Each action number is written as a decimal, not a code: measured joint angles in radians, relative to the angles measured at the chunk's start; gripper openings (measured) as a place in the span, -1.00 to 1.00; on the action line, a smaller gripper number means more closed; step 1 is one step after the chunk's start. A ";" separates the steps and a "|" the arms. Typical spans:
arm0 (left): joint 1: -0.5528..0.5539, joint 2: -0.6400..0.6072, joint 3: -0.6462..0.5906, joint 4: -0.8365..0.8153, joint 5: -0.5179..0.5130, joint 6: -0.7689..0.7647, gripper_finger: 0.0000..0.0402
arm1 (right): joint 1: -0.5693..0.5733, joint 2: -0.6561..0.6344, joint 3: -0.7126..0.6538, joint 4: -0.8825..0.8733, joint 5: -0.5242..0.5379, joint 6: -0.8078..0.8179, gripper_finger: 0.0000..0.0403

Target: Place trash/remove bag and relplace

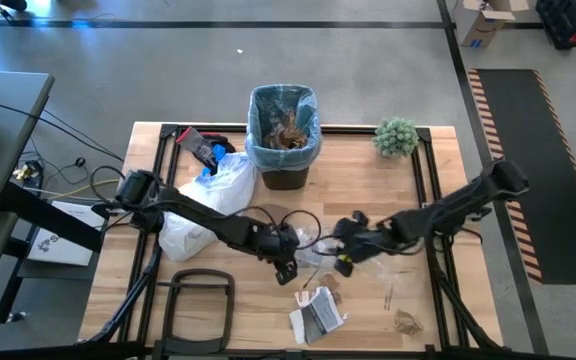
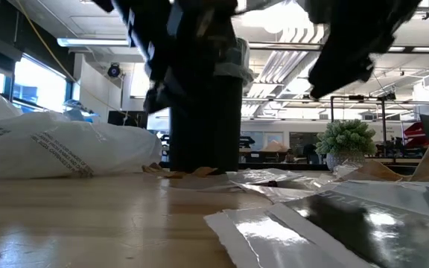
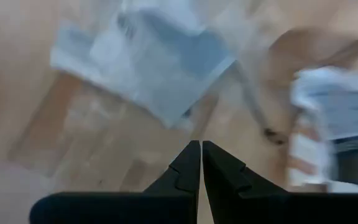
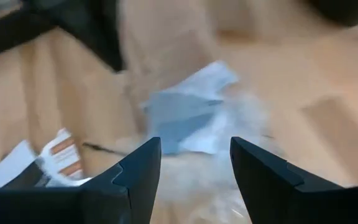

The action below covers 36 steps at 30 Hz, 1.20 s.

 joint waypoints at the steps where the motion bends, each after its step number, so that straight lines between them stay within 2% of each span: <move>1: 0.000 0.021 0.000 -0.008 -0.005 -0.010 -1.00 | -0.025 0.028 0.000 0.034 -0.054 -0.031 -0.10; 4: 0.001 0.082 -0.002 -0.016 -0.027 -0.018 -1.00 | -0.099 0.112 0.000 0.103 -0.187 -0.101 -0.10; 9: 0.006 0.122 0.003 0.025 -0.039 -0.021 -1.00 | -0.201 0.220 0.000 0.116 -0.369 -0.167 -0.10; 14: 0.011 0.125 0.002 0.060 -0.072 0.039 -1.00 | -0.255 0.313 0.000 0.243 -0.566 -0.204 -0.10; 17: 0.013 0.123 -0.032 0.125 -0.096 0.072 -1.00 | -0.276 0.364 0.000 0.339 -0.639 -0.202 -0.10; 22: 0.035 0.119 -0.126 0.296 -0.043 0.062 -1.00 | -0.299 0.409 0.000 0.444 -0.649 -0.154 -0.10; 25: 0.043 0.121 -0.134 0.331 -0.009 0.055 -1.00 | -0.308 0.414 -0.002 0.487 -0.640 -0.154 -0.10; 29: 0.043 0.120 -0.133 0.341 -0.007 0.056 -1.00 | -0.342 0.388 -0.002 0.466 -0.753 -0.140 -0.10; 31: 0.043 0.120 -0.133 0.339 -0.007 0.056 -1.00 | -0.356 0.357 -0.001 0.404 -0.777 -0.142 -0.10; 33: 0.043 0.121 -0.133 0.335 -0.007 0.056 -1.00 | -0.362 0.322 0.000 0.331 -0.754 -0.166 -0.10; 36: 0.043 0.121 -0.134 0.329 -0.007 0.056 -1.00 | -0.361 0.278 0.000 0.224 -0.637 -0.183 -0.10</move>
